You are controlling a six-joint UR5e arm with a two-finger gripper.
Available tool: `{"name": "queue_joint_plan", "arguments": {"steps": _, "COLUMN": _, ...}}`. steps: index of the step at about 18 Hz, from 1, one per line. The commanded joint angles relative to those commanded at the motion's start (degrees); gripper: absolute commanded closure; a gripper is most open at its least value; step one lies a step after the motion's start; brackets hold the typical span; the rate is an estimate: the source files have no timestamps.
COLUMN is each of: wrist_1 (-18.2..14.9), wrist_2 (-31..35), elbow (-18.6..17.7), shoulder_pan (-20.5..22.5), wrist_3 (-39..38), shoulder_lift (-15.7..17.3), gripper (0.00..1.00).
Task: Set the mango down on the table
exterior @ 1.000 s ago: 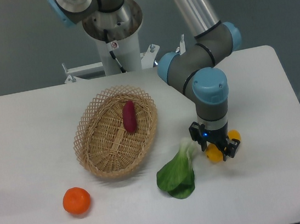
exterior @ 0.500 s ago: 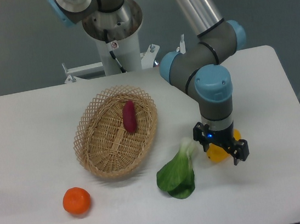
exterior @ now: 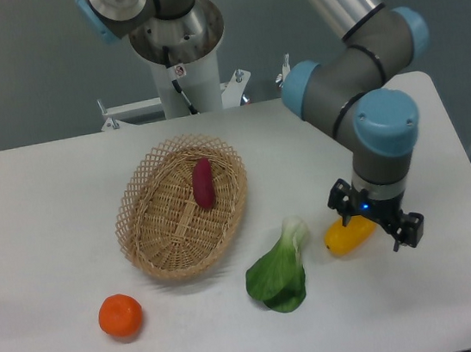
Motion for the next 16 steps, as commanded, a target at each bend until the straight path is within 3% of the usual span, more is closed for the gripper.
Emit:
{"name": "queue_joint_plan", "arguments": {"steps": 3, "wrist_1": -1.32, "wrist_2": 0.09, "elbow": 0.71, "shoulder_pan": 0.88, "wrist_3": 4.14, "shoulder_lift": 0.09, "gripper": 0.00}}
{"name": "queue_joint_plan", "arguments": {"steps": 16, "wrist_1": -1.15, "wrist_2": 0.18, "elbow": 0.01, "shoulder_pan": 0.97, "wrist_3": 4.23, "shoulder_lift": 0.35, "gripper": 0.00}}
